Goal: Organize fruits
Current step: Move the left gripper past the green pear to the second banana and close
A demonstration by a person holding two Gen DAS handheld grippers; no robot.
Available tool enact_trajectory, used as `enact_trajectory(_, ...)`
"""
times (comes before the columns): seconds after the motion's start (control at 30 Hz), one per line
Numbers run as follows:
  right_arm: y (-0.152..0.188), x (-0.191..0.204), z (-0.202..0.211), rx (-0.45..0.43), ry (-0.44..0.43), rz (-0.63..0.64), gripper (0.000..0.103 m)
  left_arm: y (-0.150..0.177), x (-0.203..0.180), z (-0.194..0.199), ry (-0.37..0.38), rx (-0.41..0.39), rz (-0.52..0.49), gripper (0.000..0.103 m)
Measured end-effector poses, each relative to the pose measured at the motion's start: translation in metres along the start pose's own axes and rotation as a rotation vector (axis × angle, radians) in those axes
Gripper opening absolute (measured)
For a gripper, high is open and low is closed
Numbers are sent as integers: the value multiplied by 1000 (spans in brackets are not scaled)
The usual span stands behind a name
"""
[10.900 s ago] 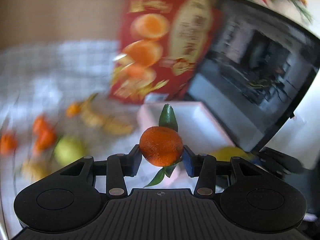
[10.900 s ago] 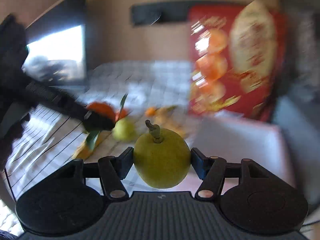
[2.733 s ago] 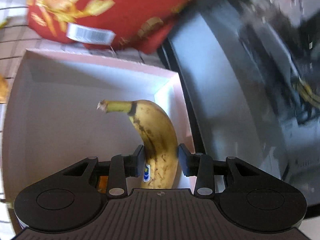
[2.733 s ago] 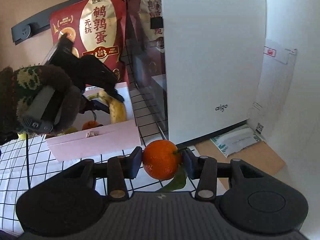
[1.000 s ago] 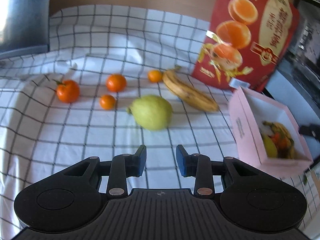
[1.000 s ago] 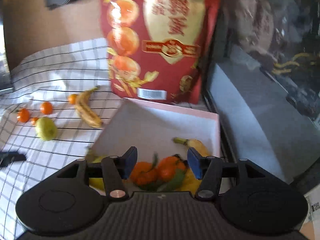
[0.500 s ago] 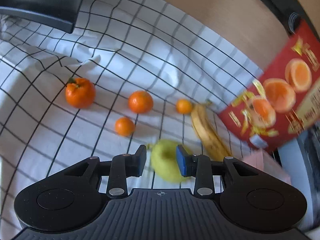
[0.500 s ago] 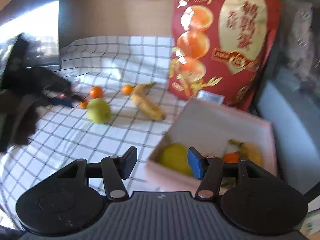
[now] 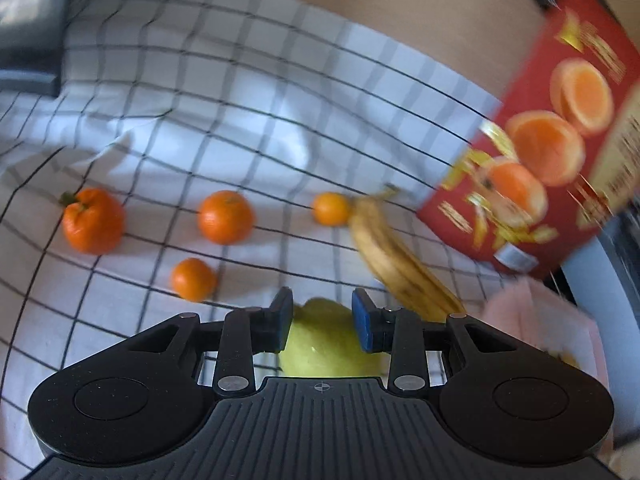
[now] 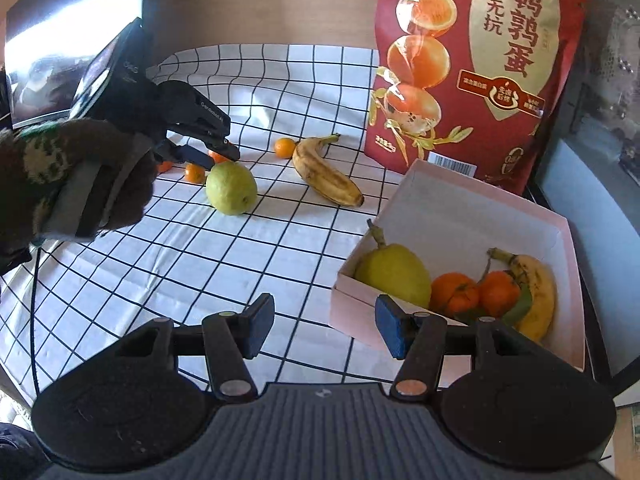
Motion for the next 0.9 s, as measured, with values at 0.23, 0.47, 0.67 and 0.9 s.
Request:
enact_trajectory(0.23,1,-1,-2,0,-4,-11,56,18,-27,25,27,-41,-159,36)
enact_trajectory(0.47,4,5,-3,2,-18,5,56,49,-49,51,92,-45,-252,36)
enact_trajectory(0.67,8,10,-3,13,-30,14,56,61,-57,54,105,-36,-295,36)
enact_trajectory(0.9,12,17,-1,24,-36,27,56,64,-54,54,114,-21,-279,36)
Point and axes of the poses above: each gripper's, at about its wrist camera, not at the fingertips, and z roughly against the way its jaws point, x to its left, y to its underside, the point moved 4 cm from there along -z, roughly the way its jaws point, and after that the axes turned 2 degrees about -z, right-handed, at the moved point
